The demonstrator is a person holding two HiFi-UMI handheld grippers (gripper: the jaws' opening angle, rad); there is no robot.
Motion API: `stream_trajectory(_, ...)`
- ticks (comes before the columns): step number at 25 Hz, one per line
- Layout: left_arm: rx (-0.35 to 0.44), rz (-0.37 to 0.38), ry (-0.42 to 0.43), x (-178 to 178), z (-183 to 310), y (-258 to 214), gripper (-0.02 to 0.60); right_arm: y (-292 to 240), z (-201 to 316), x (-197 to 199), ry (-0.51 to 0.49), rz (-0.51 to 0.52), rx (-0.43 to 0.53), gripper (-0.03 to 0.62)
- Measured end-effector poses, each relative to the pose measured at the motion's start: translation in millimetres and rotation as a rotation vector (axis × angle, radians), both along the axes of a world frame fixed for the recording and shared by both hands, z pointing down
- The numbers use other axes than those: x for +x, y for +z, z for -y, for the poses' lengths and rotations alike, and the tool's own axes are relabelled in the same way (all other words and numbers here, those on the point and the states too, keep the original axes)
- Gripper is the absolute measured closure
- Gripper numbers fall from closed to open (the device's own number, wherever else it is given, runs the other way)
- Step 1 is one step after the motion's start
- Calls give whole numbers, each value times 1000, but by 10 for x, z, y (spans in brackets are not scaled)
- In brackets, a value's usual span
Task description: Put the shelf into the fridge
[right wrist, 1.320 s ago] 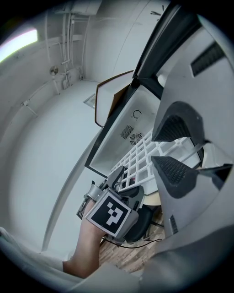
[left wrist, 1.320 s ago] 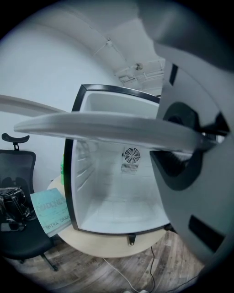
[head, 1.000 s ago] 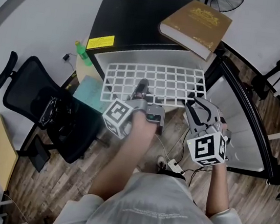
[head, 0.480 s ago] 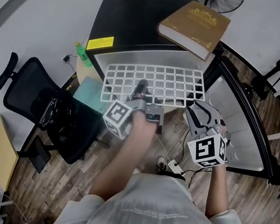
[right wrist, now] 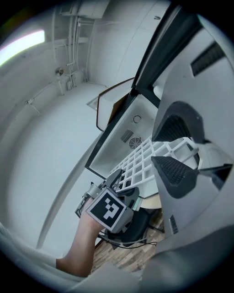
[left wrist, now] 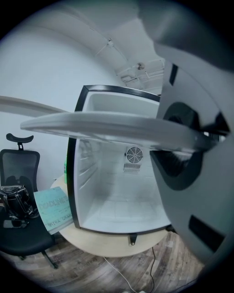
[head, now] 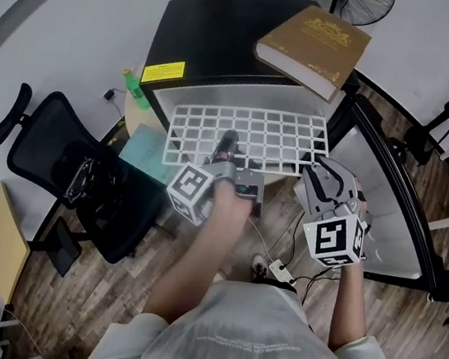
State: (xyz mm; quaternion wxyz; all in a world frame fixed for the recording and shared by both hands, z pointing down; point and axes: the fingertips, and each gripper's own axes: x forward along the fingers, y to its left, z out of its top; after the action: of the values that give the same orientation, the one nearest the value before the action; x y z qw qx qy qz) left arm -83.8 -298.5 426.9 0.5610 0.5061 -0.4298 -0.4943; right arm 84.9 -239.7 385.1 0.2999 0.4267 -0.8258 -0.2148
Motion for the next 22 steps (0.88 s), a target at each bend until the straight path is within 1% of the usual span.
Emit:
stream_trajectory(4, 1, 6, 4, -4, 15, -4, 546, 102, -103, -99, -95, -46, -53, 477)
stream_trajectory(7, 2, 7, 4, -4, 20, 3, 546, 125, -115, -123, -128, -59, -77, 477)
stream_trajectory(11, 3, 11, 6, -4, 25, 10, 546, 167, -172, -172, -189, -77, -131, 464)
stream_trajectory(14, 7, 7, 7, -5, 20, 17, 546, 236, -152, -174, -190, -116, -141, 461)
stream_trajectory(17, 9, 2, 6, -4, 22, 20, 546, 258, -141, -176, -190, -119, -152, 462)
stream_trajectory(22, 14, -5, -3, -7, 34, 19, 546, 256, -134, -184, -181, -165, -105, 462)
